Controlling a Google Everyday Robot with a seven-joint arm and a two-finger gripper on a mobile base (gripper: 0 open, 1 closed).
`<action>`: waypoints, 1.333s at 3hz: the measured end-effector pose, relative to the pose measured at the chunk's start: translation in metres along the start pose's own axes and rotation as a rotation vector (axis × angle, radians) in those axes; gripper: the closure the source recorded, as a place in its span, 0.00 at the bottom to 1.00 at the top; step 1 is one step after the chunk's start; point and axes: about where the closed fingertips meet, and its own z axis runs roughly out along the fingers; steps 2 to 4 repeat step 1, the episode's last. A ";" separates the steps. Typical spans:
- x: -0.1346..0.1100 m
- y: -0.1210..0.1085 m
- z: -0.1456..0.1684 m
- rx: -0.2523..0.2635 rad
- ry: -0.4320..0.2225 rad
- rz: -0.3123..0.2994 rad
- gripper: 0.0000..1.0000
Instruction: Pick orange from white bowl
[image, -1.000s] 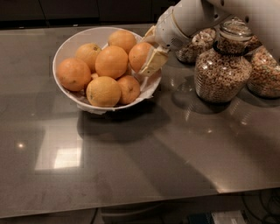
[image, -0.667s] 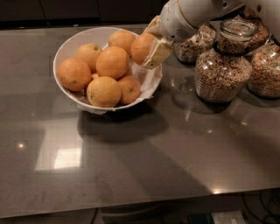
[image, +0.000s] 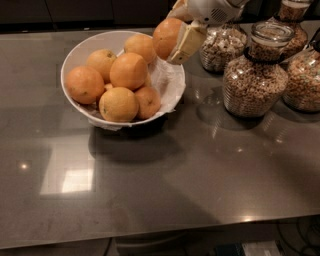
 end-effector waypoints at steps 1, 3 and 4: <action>0.000 0.000 0.000 0.000 0.000 0.000 1.00; 0.000 0.000 0.000 0.000 0.000 0.000 1.00; 0.000 0.000 0.000 0.000 0.000 0.000 1.00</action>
Offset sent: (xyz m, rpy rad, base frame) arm 0.0000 0.0000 0.0000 0.0000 0.0000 0.0000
